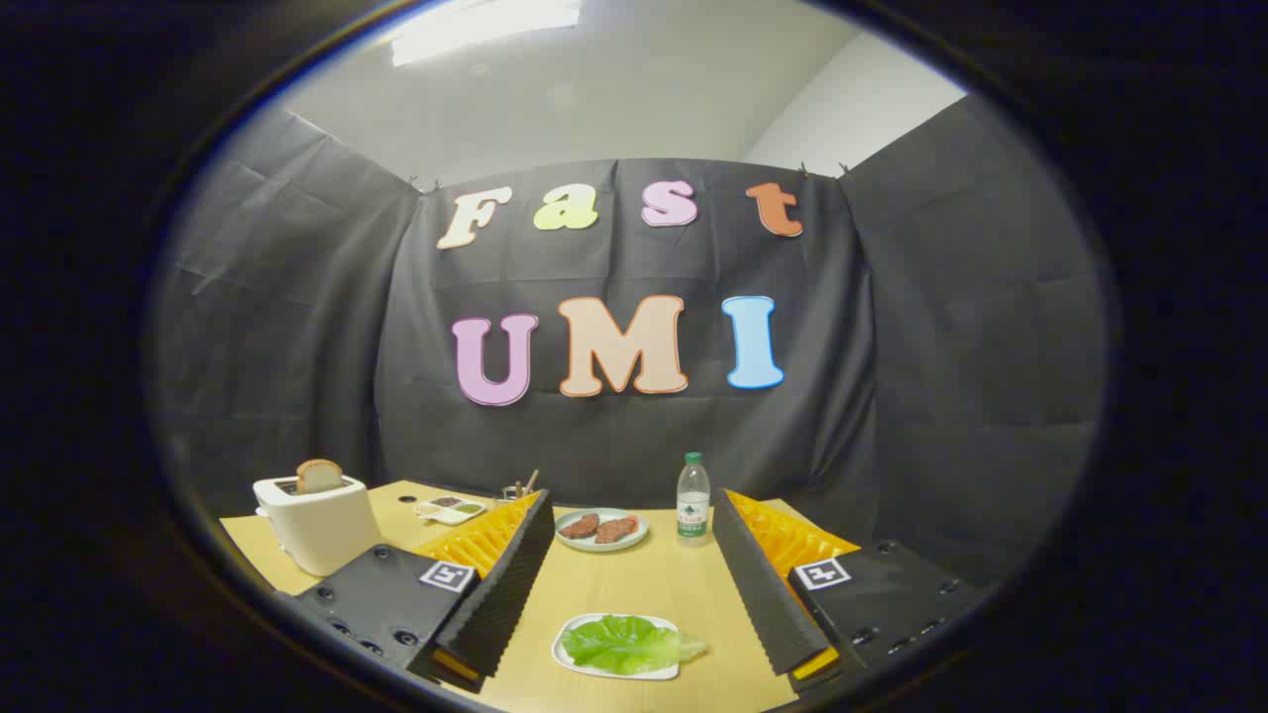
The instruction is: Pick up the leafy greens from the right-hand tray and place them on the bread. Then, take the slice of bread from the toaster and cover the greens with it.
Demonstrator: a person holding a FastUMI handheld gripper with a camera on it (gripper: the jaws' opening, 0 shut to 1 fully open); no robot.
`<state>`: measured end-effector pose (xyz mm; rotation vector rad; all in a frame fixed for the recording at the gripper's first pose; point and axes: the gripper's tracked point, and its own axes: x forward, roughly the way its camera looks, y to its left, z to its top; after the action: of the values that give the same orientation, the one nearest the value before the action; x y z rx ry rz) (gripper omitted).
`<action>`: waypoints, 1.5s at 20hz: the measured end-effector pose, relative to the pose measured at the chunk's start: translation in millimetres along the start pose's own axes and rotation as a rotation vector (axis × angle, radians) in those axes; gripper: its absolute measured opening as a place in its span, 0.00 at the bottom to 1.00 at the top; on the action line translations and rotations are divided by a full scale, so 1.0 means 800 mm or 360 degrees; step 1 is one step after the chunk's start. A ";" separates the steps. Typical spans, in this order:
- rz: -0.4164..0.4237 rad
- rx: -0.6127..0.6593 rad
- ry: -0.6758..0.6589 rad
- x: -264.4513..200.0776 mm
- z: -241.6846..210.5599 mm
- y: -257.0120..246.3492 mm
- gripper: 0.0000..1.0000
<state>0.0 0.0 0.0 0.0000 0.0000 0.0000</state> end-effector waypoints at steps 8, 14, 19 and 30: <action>0.0009 -0.0078 0.0071 0.004 -0.017 0.010 1.00; 0.0056 -0.0127 0.0093 0.003 -0.022 0.021 1.00; 0.0099 -0.0131 0.0128 0.010 -0.034 0.025 1.00; 0.0031 -0.0012 0.0587 0.069 -0.168 -0.033 1.00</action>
<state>55.0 -26.7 -134.1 -0.0075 0.3689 0.0194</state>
